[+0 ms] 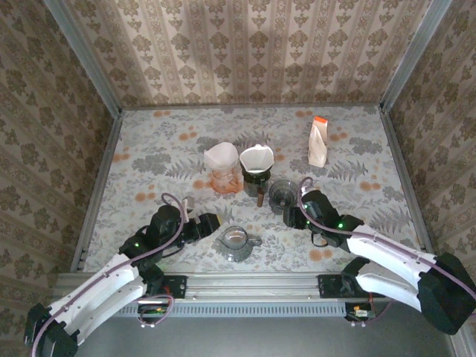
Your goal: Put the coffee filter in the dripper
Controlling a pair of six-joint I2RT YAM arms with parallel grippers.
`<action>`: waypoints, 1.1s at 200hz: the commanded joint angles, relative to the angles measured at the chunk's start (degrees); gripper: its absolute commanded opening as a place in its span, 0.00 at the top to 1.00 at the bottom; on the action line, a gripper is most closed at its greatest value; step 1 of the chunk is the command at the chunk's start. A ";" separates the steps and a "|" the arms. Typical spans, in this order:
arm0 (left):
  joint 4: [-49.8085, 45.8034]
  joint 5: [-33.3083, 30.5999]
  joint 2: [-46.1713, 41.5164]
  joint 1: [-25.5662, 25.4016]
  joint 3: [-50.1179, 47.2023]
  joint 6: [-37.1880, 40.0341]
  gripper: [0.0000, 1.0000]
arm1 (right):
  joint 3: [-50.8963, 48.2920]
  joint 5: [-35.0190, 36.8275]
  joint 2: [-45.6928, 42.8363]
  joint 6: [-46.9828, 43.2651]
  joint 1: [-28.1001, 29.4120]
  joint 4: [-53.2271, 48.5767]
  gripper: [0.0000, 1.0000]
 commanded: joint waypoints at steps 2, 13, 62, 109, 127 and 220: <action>1.14 1.44 -0.07 0.65 -0.21 0.64 0.23 | 2.30 3.94 2.23 -2.04 1.03 -0.68 0.53; 0.97 1.57 -0.08 0.68 -0.26 0.71 0.23 | 2.93 4.85 3.22 -2.55 1.50 -0.57 0.55; 0.15 2.62 -0.26 1.06 -0.51 0.85 0.23 | 5.08 8.73 4.26 -3.89 3.61 -2.12 0.77; -13.08 0.79 -3.35 1.42 3.41 3.26 0.23 | 5.65 13.83 1.50 -1.54 5.38 -7.21 0.90; -16.74 0.28 -4.06 1.51 4.63 3.68 0.23 | 6.00 15.60 -0.33 -0.37 6.47 -9.76 0.94; -23.17 -6.78 -7.98 2.90 11.57 7.24 0.12 | 14.14 18.47 -21.54 0.86 22.47 -31.94 0.99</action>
